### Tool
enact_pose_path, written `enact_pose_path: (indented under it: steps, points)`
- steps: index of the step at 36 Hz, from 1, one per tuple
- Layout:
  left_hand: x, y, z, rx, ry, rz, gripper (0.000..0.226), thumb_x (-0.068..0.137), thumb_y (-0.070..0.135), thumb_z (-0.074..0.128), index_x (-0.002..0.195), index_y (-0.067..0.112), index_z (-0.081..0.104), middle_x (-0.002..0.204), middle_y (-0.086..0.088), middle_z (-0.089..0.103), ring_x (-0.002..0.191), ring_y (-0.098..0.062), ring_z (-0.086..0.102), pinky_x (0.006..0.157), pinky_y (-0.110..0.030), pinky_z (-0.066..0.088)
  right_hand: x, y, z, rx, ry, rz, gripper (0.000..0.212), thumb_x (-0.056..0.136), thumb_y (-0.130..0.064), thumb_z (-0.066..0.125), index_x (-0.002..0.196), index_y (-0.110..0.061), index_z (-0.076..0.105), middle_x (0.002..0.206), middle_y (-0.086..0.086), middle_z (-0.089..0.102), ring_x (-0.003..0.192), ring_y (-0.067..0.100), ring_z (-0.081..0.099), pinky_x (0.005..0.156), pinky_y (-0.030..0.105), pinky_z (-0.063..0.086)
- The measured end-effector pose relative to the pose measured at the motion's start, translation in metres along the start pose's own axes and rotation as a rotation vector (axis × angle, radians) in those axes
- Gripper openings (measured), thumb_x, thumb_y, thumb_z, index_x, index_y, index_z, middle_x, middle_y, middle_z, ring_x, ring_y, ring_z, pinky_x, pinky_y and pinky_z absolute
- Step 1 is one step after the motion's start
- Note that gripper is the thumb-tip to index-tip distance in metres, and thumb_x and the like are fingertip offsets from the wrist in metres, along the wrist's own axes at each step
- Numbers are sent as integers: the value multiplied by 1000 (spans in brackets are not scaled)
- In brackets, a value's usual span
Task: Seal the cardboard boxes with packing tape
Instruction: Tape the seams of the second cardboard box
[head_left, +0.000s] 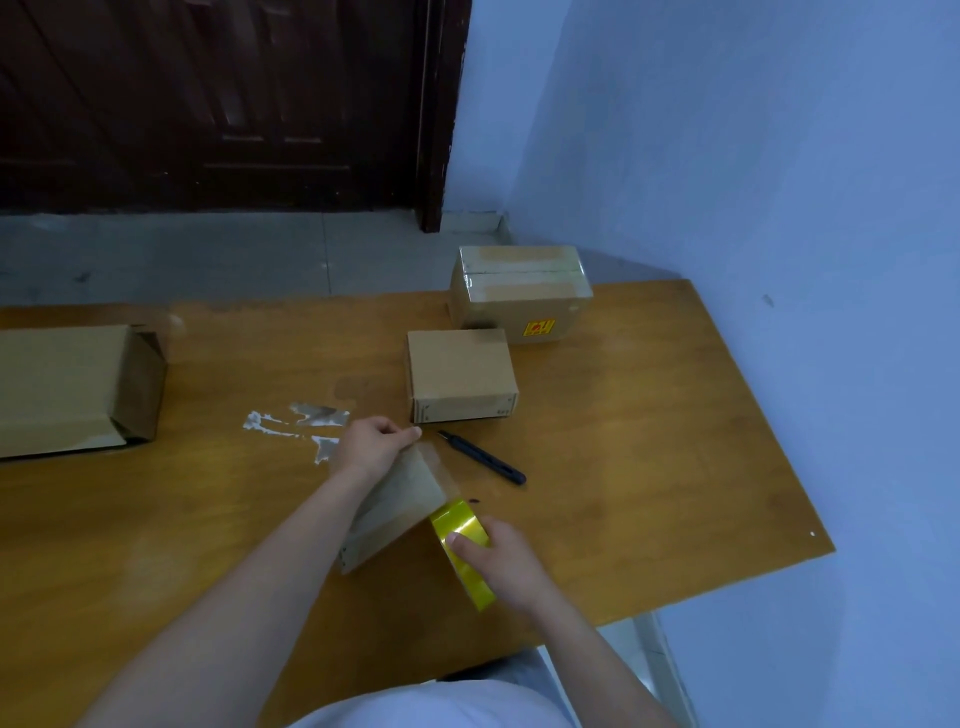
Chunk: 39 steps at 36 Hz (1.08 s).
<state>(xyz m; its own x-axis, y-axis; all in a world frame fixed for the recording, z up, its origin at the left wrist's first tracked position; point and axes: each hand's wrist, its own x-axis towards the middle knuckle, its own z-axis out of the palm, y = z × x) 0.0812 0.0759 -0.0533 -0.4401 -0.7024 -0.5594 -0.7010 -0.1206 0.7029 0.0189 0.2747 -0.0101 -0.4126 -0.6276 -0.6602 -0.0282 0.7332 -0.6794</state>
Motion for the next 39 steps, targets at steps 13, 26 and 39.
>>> enact_pose_path:
  steps: [13,26,39]
  points:
    - [7,0,-1,-49,-93,-90,33,85,44,67,91,11,67,104,-8,63,98,-26,56,84,-37,43,3,2,-2,-29,-18,14,28,92,-39,58,107,-16,62,100,5,69,93,20,65,85,39,52]
    - [5,1,1,108,-2,-145,25,89,30,64,104,11,62,102,-11,64,96,-30,59,75,-35,46,7,5,-4,-23,-15,-29,26,92,-36,59,106,-14,63,101,8,68,91,20,65,79,35,51]
    - [-62,-26,7,398,396,721,11,82,12,63,92,9,61,96,-6,57,90,-28,56,73,-39,45,13,4,28,134,-54,-82,5,93,-31,59,94,-26,58,87,-4,64,76,7,61,69,22,48]
